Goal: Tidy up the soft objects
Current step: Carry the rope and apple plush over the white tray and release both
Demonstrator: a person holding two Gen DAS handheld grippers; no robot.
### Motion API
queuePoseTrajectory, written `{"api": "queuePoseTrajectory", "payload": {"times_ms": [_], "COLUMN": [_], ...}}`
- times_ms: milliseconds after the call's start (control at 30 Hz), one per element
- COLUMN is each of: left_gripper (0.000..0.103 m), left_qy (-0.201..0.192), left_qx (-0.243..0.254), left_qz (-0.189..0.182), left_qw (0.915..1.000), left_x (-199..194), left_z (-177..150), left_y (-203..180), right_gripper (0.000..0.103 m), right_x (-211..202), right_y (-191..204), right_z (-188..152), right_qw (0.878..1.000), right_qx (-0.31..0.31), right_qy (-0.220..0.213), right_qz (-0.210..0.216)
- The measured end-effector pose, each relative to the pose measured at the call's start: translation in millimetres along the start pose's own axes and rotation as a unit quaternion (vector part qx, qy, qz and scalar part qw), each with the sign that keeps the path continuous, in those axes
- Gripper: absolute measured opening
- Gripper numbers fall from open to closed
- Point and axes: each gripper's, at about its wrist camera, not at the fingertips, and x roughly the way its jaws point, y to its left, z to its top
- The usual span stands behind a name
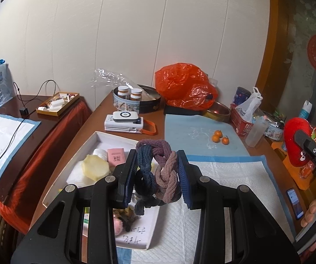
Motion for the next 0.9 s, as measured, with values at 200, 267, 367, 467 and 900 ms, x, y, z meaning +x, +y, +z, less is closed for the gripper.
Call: {"api": "queuePoseTrajectory", "payload": {"times_ms": [200, 267, 367, 467, 900], "left_gripper": [0.035, 0.035, 0.035, 0.035, 0.035], "left_qy": [-0.007, -0.009, -0.007, -0.005, 0.006], "left_qx": [-0.01, -0.012, -0.016, -0.021, -0.011], "left_qz": [0.011, 0.016, 0.023, 0.026, 0.039], "left_qw": [0.9999, 0.9998, 0.9996, 0.9994, 0.9992], "left_x": [-6.9, -8.3, -6.5, -5.4, 4.4], "left_z": [6.7, 8.6, 9.4, 7.7, 7.2], "left_y": [24.5, 34.8, 52.0, 67.3, 112.9], "right_gripper": [0.063, 0.063, 0.063, 0.063, 0.063], "right_x": [9.1, 11.0, 14.9, 22.8, 57.7], "right_y": [16.8, 22.9, 32.8, 43.1, 85.5], "right_z": [2.2, 4.0, 3.8, -0.3, -19.3], "right_qw": [1.0, 1.0, 1.0, 1.0, 0.999], "right_qx": [-0.009, -0.01, -0.012, -0.011, -0.007], "right_qy": [0.004, 0.002, 0.001, 0.009, 0.036], "right_qz": [0.008, 0.01, 0.012, 0.015, 0.039]}}
